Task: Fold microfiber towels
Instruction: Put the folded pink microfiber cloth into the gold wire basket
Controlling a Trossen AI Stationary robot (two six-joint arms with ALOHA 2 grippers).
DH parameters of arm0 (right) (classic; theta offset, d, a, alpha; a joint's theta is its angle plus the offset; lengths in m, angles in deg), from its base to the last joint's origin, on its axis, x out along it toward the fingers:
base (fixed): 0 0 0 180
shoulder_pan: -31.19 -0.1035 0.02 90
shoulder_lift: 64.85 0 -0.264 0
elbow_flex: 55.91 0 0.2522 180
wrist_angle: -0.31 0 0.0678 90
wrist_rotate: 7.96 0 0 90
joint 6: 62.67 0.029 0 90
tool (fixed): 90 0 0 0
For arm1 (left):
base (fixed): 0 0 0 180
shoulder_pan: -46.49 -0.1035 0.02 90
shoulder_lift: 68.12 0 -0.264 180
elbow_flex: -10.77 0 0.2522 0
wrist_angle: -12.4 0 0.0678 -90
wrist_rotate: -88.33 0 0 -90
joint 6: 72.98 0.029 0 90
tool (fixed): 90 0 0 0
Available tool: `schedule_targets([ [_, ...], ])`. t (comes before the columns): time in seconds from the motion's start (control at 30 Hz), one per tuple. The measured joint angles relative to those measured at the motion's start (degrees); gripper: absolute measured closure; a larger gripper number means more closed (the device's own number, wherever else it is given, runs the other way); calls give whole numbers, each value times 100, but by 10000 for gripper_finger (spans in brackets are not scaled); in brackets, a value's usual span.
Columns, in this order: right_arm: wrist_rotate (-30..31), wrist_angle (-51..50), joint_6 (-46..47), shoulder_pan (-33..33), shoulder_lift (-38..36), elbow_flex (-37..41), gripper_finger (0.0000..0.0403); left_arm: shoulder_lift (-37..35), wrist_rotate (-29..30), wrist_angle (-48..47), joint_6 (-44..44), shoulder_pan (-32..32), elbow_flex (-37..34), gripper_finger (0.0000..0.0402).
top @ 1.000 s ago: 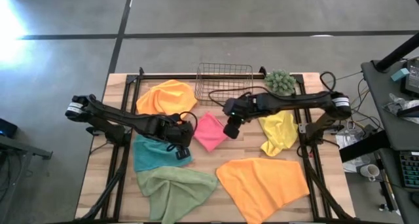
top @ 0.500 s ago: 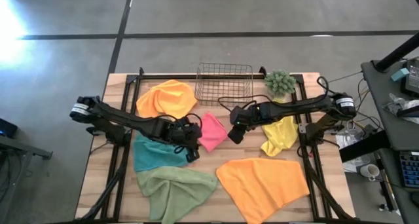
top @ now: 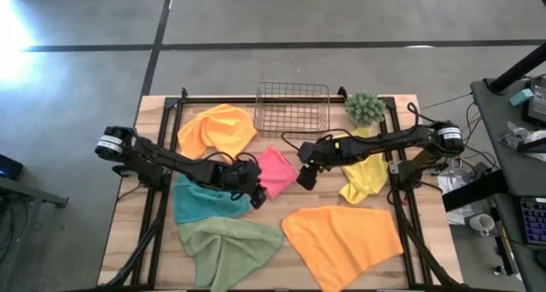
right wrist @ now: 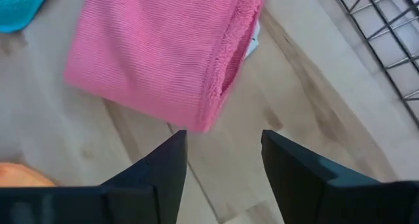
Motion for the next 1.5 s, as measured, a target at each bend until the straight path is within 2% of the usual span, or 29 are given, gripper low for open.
schedule_targets([
  [0.27,-65,335,-292,194,7,39,220,-4,7,166,-423,-175,-251,224],
  [0.43,-345,702,-310,244,7,63,220,-4,-3,148,-427,-211,-364,224],
  [0.6,-352,830,-432,268,9,63,220,-9,-289,143,-419,-387,-478,224],
  [0.8,-343,1250,-277,424,157,116,220,-13,-695,293,183,-703,-481,224],
  [1.07,-347,1298,-172,478,824,106,220,-11,-1308,333,1021,-1094,-544,224],
  [1.23,-441,1558,118,480,1137,106,220,-2,-1547,262,1117,-1238,-690,224],
  [1.5,-564,1646,460,480,1093,106,220,2,-1582,291,1140,-1407,-1020,224],
])
